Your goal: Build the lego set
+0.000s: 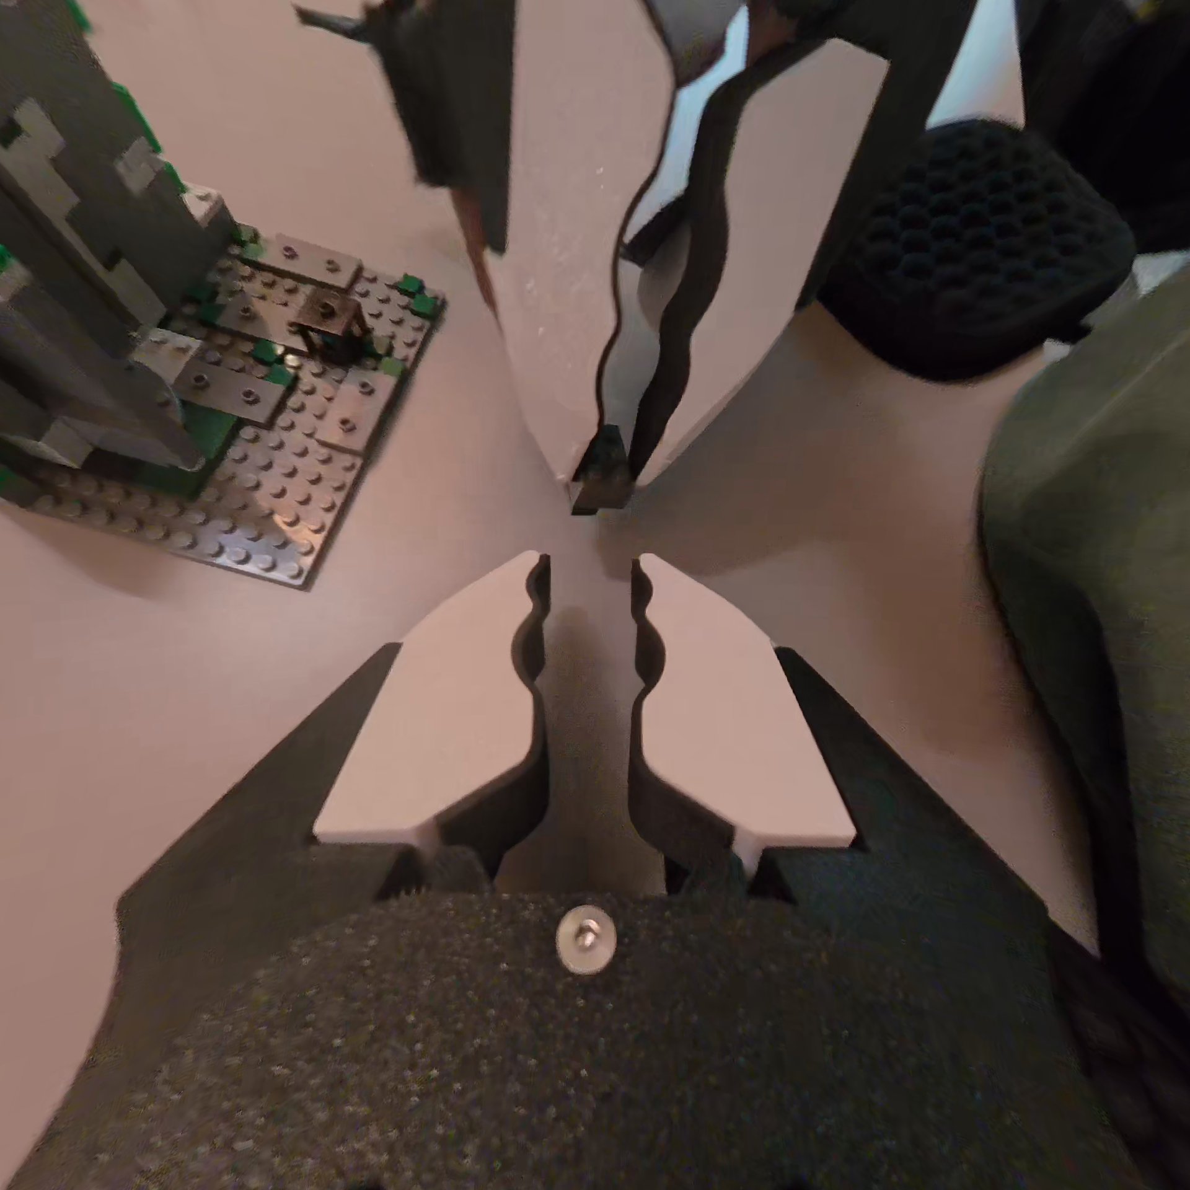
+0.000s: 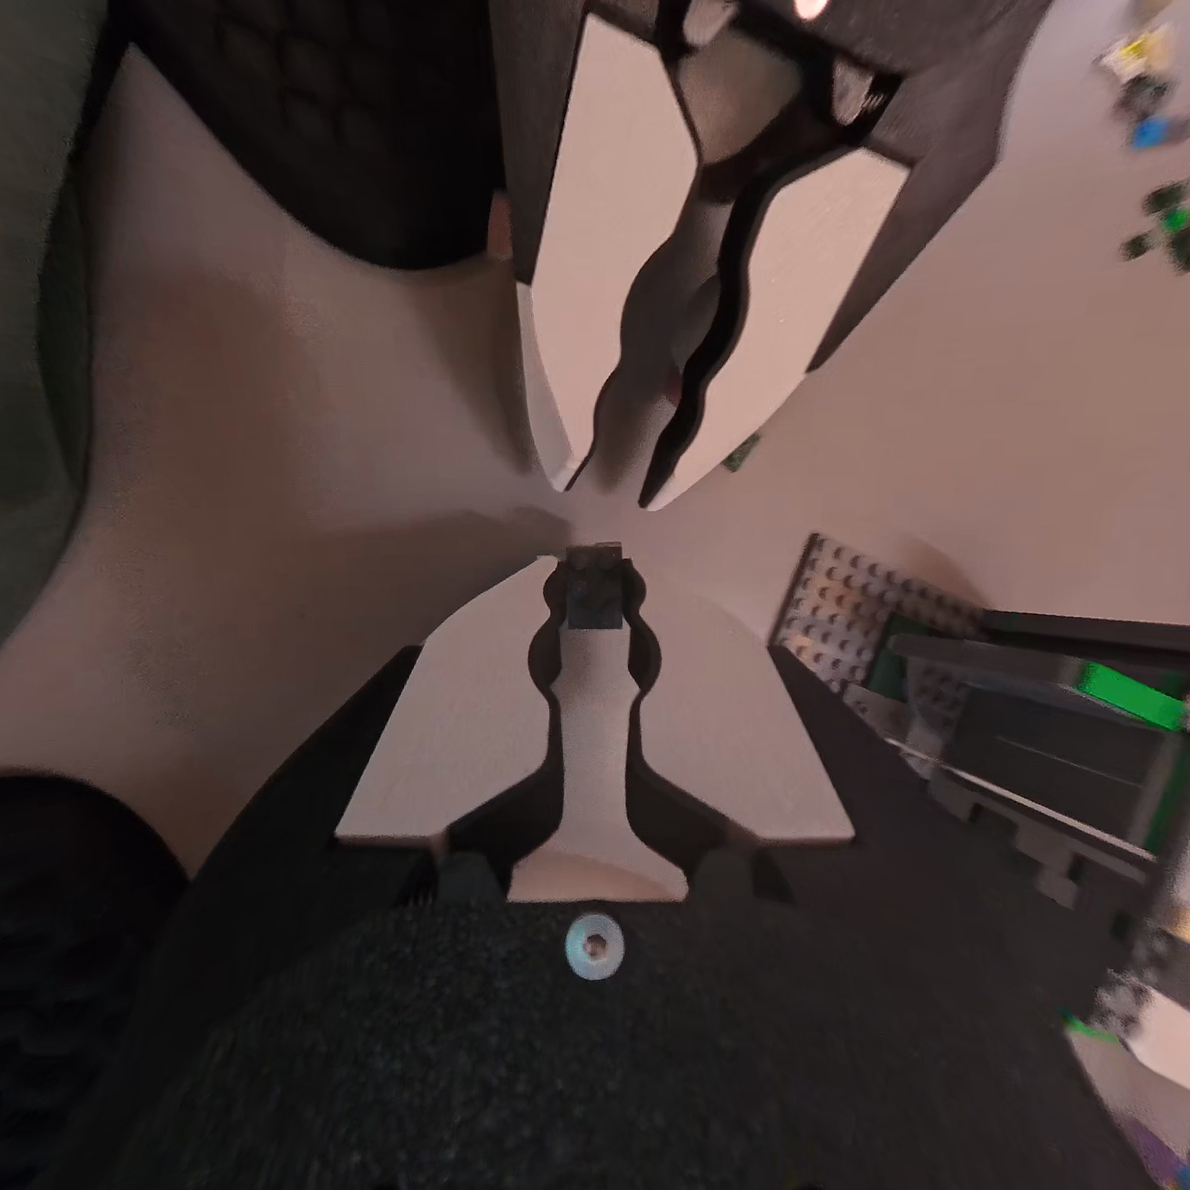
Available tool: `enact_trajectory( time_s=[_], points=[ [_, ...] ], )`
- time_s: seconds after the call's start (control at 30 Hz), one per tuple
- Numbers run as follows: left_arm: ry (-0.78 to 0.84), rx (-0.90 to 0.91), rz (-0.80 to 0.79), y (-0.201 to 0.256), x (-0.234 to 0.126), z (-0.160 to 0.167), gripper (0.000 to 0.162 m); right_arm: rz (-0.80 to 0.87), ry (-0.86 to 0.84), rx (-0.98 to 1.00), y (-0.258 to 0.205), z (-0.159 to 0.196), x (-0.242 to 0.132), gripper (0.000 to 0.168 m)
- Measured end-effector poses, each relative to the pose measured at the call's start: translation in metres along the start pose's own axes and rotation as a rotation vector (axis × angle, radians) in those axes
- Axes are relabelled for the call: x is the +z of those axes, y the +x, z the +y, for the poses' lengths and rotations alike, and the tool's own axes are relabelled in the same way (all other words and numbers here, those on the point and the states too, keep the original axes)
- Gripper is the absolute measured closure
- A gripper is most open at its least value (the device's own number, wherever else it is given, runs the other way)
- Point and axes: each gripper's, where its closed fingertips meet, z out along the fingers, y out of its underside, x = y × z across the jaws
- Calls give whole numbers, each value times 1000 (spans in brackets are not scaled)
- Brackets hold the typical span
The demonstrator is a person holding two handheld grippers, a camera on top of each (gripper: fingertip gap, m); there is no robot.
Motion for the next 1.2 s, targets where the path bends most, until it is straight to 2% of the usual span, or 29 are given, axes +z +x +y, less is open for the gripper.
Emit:
enact_trajectory(
  time_s=[0.13,0.23,0.37,0.73,0.97,1.13,1.2],
  points=[
    [149,-131,30,-6,-11,-23,134,217,103,-61,14,-14,-22,152],
    [298,-257,122,-1,-22,-49,132,424,126,-153,25,-21,-36,153],
    [415,-345,141,-6,-32,-69,132,600,135,-249,27,-30,-48,153],
    [407,-212,30,3,-30,-87,145,809,139,-357,24,-38,-64,153],
    [386,-15,-11,16,-35,-94,146,801,242,-306,14,-44,-76,151],
    [317,189,-52,28,-37,-91,147,600,415,-102,1,-45,-86,150],
    [288,254,-57,34,-36,-90,147,522,428,-38,-2,-42,-86,146]
  ],
)
